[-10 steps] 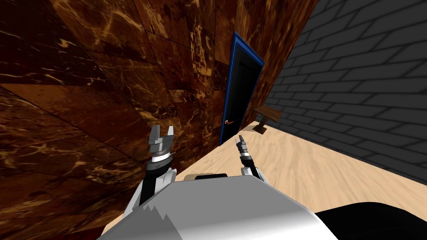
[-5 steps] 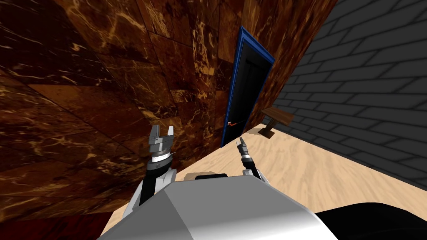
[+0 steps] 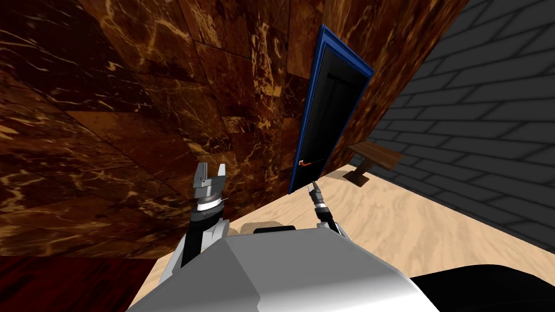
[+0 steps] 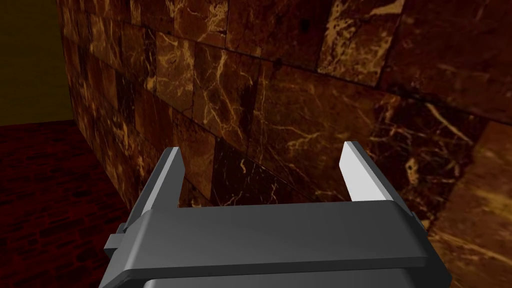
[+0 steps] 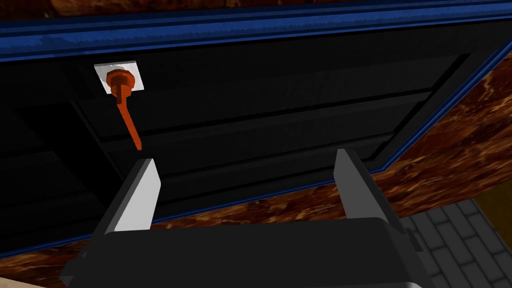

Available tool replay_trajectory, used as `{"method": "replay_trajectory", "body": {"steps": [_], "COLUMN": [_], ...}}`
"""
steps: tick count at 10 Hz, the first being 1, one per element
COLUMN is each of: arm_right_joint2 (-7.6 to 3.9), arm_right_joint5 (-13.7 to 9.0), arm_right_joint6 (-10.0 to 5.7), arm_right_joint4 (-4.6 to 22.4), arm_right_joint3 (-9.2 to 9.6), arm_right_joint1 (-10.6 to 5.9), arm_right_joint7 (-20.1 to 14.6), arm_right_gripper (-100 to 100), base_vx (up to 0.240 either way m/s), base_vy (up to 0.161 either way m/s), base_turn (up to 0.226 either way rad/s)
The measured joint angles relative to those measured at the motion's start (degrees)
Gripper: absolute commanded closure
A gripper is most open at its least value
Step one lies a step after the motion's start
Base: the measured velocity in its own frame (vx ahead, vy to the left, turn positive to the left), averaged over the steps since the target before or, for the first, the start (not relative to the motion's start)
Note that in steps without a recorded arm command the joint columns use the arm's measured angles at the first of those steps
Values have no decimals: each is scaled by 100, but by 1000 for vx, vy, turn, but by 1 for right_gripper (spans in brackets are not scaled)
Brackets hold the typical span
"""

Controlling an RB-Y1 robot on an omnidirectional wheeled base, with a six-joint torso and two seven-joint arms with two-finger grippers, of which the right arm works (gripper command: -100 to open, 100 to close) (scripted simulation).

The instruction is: Pull the door open

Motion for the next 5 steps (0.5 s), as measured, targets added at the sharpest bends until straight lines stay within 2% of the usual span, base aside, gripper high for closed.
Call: {"method": "replay_trajectory", "body": {"steps": [3, 5], "arm_right_joint2": [-98, -156], "arm_right_joint5": [-62, -101], "arm_right_joint6": [-173, -253], "arm_right_joint4": [444, 662], "arm_right_joint3": [8, 15], "arm_right_joint1": [-105, -131], "arm_right_joint7": [-107, -166], "arm_right_gripper": [-100, -100], "base_vx": [48, 42], "base_vy": [-107, -95], "base_turn": [152, 205]}}
